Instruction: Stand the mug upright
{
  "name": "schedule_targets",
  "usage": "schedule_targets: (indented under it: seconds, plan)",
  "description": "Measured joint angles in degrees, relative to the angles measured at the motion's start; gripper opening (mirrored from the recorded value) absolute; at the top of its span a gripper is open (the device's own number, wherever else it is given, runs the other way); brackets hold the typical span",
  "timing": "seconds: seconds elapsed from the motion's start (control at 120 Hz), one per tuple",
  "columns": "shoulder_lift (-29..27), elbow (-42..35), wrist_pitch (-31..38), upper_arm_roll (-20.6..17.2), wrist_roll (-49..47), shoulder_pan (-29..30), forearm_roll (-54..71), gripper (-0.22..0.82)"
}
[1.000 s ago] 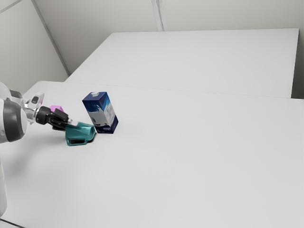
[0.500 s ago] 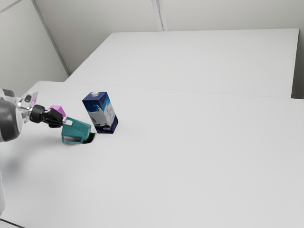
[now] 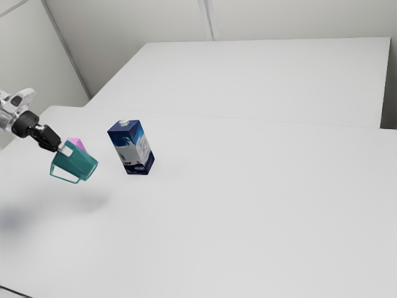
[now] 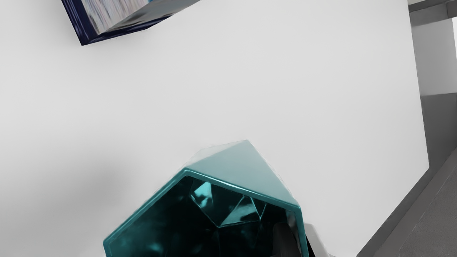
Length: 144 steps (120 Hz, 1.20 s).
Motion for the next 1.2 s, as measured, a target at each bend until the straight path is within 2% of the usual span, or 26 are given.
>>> schedule_targets:
  seconds: [0.125, 0.275, 0.467, 0.633, 0.833, 1.2]
  plan:
    - [-7.3, -4.1, 3.7, -6.4, -3.4, 0.1, 8.6, -0.18]
    - [-12.2, -5.9, 7.3, -13.9, -8.4, -0.8, 15.4, -0.18]
    - [-13.4, -5.6, 11.4, -23.7, -15.2, -3.1, 20.3, -0.18]
    - [-8.5, 0.1, 14.1, -25.0, -21.0, -8.3, 23.8, -0.18]
    - [-2.8, 4.5, 15.9, -28.2, -27.1, -9.6, 26.3, -0.18]
    - [2.9, 3.8, 22.7, -31.3, -39.7, -12.5, 38.3, -0.18]
